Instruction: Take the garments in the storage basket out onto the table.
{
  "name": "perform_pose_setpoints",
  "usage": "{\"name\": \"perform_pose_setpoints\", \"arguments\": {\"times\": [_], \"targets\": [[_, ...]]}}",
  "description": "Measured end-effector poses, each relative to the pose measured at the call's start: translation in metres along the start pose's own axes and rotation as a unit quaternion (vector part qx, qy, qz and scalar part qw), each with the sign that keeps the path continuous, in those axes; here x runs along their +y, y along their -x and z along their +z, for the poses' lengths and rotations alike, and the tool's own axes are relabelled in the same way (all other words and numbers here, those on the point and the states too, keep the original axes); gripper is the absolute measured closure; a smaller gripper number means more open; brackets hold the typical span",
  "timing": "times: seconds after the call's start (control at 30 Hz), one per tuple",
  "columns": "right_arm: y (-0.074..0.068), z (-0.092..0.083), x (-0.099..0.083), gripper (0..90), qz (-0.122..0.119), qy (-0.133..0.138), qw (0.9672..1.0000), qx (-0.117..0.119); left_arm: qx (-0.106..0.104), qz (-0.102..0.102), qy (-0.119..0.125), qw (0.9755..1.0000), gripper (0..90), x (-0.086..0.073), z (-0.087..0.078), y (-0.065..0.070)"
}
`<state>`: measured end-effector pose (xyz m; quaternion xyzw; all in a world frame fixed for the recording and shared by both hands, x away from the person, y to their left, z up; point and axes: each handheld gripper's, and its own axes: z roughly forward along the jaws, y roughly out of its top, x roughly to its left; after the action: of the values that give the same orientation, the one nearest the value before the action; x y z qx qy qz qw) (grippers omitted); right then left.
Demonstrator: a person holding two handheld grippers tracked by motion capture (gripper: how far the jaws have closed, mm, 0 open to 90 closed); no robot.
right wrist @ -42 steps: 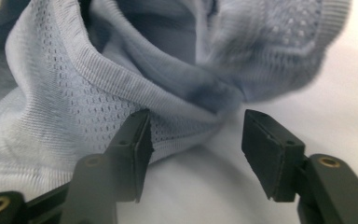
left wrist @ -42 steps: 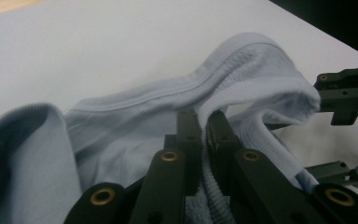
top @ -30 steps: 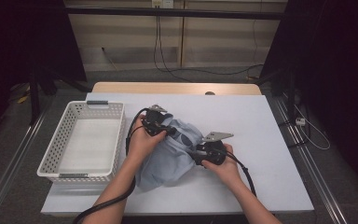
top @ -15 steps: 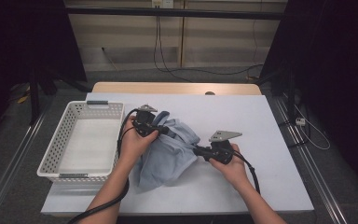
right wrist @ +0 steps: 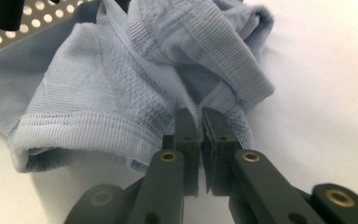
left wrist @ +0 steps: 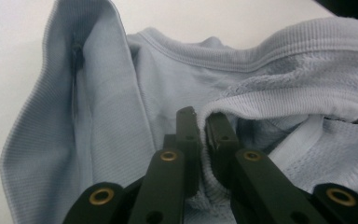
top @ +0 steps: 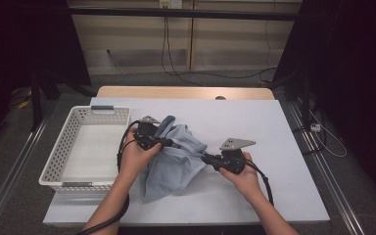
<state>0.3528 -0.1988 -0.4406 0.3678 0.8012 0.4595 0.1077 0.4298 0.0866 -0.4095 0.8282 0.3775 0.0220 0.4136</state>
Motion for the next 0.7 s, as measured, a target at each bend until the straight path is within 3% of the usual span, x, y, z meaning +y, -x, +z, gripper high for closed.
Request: {"name": "perform_pose_setpoints", "arguments": {"times": [0.17, 0.33, 0.63, 0.7], "targets": [[0.003, -0.002, 0.000, 74.6, 0.019, 0.006, 0.9998, 0.000, 0.017, 0.008, -0.007, 0.9998, 85.5, -0.002, 0.000, 0.001], [0.011, -0.005, -0.002, 53.5, 0.043, 0.007, 0.9990, -0.010, 0.025, 0.014, -0.010, 0.9995, 85.4, -0.005, 0.003, 0.002], [0.019, 0.020, -0.009, 41.9, 0.042, -0.028, 0.9986, -0.015, 0.025, 0.009, -0.012, 0.9996, 85.4, -0.009, 0.006, 0.001], [0.018, 0.026, -0.008, 50.5, 0.042, -0.034, 0.9985, -0.004, 0.025, 0.005, -0.010, 0.9996, 85.4, -0.010, 0.007, 0.000]]}}
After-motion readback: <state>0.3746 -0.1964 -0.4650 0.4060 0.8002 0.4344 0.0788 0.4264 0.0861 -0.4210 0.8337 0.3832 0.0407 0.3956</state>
